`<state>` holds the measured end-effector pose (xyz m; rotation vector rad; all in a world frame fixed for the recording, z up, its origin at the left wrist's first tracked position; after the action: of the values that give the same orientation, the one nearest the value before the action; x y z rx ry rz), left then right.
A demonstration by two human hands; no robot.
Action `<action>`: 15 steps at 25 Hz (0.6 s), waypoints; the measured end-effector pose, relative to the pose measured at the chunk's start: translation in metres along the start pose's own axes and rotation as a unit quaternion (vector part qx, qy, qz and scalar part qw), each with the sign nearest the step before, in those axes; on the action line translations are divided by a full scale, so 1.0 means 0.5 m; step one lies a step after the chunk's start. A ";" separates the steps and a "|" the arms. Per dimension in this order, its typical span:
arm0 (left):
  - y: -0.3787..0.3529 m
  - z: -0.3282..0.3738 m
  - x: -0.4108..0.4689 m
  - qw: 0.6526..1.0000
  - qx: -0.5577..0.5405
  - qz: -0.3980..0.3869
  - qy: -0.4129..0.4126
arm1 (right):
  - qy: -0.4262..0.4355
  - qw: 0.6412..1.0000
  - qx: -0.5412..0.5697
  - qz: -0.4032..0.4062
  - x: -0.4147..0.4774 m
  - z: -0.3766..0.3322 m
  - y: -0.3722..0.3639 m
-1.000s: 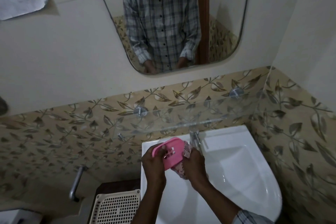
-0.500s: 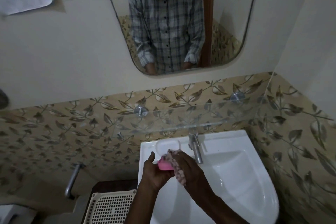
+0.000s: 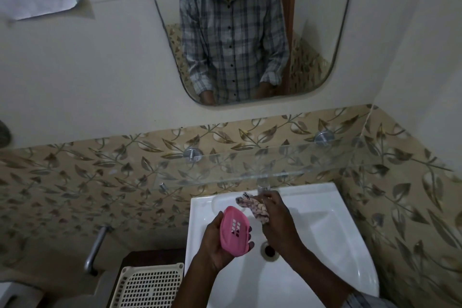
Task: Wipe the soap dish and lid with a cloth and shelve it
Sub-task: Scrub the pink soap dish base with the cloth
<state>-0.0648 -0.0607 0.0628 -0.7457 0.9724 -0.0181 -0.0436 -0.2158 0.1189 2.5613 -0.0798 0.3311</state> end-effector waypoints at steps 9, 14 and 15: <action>-0.032 -0.006 -0.026 0.998 -0.014 -0.067 -0.009 | 0.241 0.963 -0.121 -0.026 -0.038 -0.068 -0.028; -0.050 0.029 -0.023 0.997 -0.034 -0.072 -0.019 | 0.267 0.958 -0.065 -0.084 -0.050 -0.093 -0.063; -0.052 0.027 -0.024 0.996 -0.046 -0.081 -0.012 | 0.287 0.952 -0.052 -0.095 -0.043 -0.089 -0.055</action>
<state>-0.0536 -0.0688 0.0915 -0.9071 0.8915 -0.1066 -0.0705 -0.1690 0.1357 2.2485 0.3515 0.9496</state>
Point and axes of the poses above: each hand's wrist, its own x-axis towards the middle knuckle, its own y-axis out of the back of the hand, z = x × y, the point moved 5 cm from there along x, towards the middle knuckle, and after that the axes turned 1 degree about x, right-handed, at the moved point
